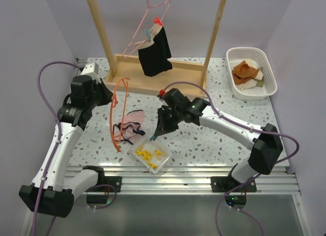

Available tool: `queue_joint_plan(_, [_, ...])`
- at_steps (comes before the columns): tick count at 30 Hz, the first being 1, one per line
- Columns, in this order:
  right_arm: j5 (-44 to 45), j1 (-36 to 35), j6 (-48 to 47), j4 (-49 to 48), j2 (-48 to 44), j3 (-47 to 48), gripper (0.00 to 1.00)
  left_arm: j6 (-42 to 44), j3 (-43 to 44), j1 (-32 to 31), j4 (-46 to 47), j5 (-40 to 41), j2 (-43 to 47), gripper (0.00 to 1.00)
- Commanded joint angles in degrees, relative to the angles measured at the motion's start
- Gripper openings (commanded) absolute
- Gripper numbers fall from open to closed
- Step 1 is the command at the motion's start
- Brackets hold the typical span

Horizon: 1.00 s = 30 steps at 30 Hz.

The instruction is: Remove the underwear clipped to the hanger

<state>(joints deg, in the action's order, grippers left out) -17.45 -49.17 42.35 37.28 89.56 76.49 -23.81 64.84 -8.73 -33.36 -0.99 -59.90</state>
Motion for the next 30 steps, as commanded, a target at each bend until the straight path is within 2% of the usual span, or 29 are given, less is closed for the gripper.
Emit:
queue_joint_plan(1, [3.47,-4.0,-8.94,10.09,-1.58,-3.09,0.0,0.52,-1.12,0.29,-1.79,0.82,3.03,0.0])
queue_joint_plan(5, [5.15,-7.43,-9.91,10.01,0.34,-3.72,0.0,-0.09,-3.31,0.3,-2.76,-2.94,4.88,0.0])
queue_joint_plan(9, [5.68,-10.85,-11.67,11.68,4.73,-0.03,0.01,-0.44,-4.11,0.3,-3.9,-7.16,5.84,0.0])
queue_joint_plan(11, [4.98,-11.3,-12.02,11.68,5.71,1.55,0.08,-0.27,-4.19,0.38,-4.69,-9.28,6.46,0.0])
queue_joint_plan(12, [4.62,-11.56,-12.2,11.59,6.58,2.08,0.18,-0.09,-4.37,0.3,-5.04,-11.2,6.55,0.0])
queue_joint_plan(13, [3.4,-11.48,-12.64,11.68,6.94,3.3,0.33,-0.01,-4.46,0.29,-5.48,-12.18,6.98,0.0])
queue_joint_plan(15, [2.25,-11.57,-13.08,11.76,7.38,4.63,0.5,0.26,-4.81,0.29,-6.62,-15.51,7.34,0.0])
queue_joint_plan(16, [1.46,-11.48,-13.52,12.29,7.47,6.11,0.62,0.26,-4.72,0.21,-7.23,-16.31,7.69,0.0])
queue_joint_plan(18, [0.4,-11.48,-13.52,13.17,6.77,7.53,0.76,0.43,-4.63,0.38,-8.82,-18.15,8.48,0.0])
queue_joint_plan(20, [0.23,-11.21,-13.43,13.7,4.93,9.64,0.98,0.7,-4.11,0.29,-10.39,-19.04,9.53,0.0])
queue_joint_plan(23, [0.75,-9.64,-13.96,15.89,1.25,12.89,0.98,1.57,-2.1,0.38,-13.29,-21.32,10.24,0.0])
queue_joint_plan(25, [4.16,-7.09,-15.27,17.99,-3.13,14.9,0.98,1.93,-0.86,0.38,-15.05,-23.6,10.5,0.0])
queue_joint_plan(28, [12.25,-0.25,-18.61,22.65,-7.89,17.28,0.98,1.84,0.46,0.29,-16.2,-29.58,11.03,0.0])
queue_joint_plan(30, [17.33,4.84,-22.02,24.5,-12.11,17.47,0.99,0.18,-1.28,0.38,-14.55,-38.61,11.47,0.0])
